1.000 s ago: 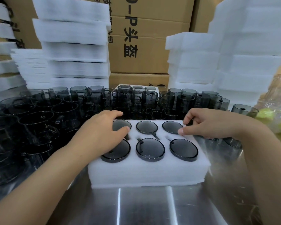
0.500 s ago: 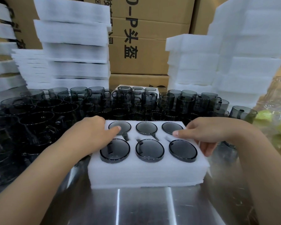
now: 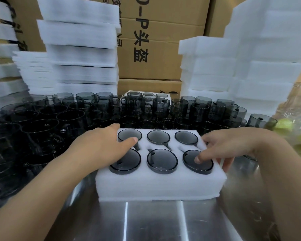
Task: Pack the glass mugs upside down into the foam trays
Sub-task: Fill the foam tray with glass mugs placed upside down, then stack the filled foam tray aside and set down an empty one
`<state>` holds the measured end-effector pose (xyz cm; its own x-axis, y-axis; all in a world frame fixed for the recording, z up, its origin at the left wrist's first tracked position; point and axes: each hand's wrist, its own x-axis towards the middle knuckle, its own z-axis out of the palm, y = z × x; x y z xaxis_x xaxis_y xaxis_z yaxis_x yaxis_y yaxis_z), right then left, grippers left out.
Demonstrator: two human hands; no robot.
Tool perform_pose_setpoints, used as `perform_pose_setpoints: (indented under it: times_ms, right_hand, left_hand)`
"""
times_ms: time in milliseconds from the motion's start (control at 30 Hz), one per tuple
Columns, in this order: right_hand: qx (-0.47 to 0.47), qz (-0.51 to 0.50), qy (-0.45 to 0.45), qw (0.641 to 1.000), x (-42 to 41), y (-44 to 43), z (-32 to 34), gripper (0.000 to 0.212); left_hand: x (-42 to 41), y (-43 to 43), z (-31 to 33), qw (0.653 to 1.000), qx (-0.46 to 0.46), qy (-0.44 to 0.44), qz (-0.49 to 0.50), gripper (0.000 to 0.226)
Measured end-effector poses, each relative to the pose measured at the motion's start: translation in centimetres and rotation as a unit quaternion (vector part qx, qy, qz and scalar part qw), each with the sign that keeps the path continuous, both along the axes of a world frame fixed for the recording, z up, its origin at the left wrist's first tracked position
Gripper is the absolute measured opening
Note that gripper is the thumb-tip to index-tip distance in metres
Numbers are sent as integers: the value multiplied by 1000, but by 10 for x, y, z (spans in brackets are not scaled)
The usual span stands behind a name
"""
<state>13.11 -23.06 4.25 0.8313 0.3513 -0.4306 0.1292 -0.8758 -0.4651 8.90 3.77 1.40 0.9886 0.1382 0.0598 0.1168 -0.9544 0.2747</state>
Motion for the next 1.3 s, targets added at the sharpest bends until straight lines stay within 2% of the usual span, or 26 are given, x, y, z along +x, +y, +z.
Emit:
perform_pose_setpoints:
  times_ms: [133, 300, 467, 600, 667, 767, 833, 967, 1067, 1233, 1300]
  right_hand:
    - [-25, -17, -24, 999, -3, -4, 2, 32]
    - [-27, -30, -46, 998, -7, -10, 7, 23]
    - [-46, -13, -85, 995, -6, -18, 12, 38]
    - [24, -39, -127, 991, -7, -24, 16, 32]
    - [62, -62, -145, 985, -6, -27, 17, 36]
    - [112, -89, -173, 975, -4, -32, 18, 51]
    - [161, -121, -191, 961, -3, -35, 20, 54]
    - [240, -197, -213, 926, 0, -37, 23, 25]
    - [284, -235, -220, 903, 1, -41, 23, 16]
    - [374, -270, -228, 858, 3, -35, 24, 8]
    - [384, -285, -233, 847, 6, -26, 28, 15]
  left_hand:
    - [-3, -7, -2, 998, -56, 21, -29, 81]
    - [-7, -12, 0, 988, -130, 51, -62, 84]
    - [-12, -15, 3, 983, -159, 63, -73, 85]
    - [-13, -15, 6, 979, -187, 34, -71, 86]
    - [-12, -14, 6, 977, -201, 13, -72, 75]
    - [-15, -17, 10, 966, -245, -16, -77, 56]
    - [-16, -19, 12, 956, -279, -39, -86, 58]
    - [-15, -16, 15, 932, -331, -101, -105, 63]
    - [-11, -8, 15, 913, -351, -171, -119, 68]
    - [-9, -8, 21, 842, -440, -261, -170, 62]
    - [-7, -10, 28, 820, -471, -283, -160, 58]
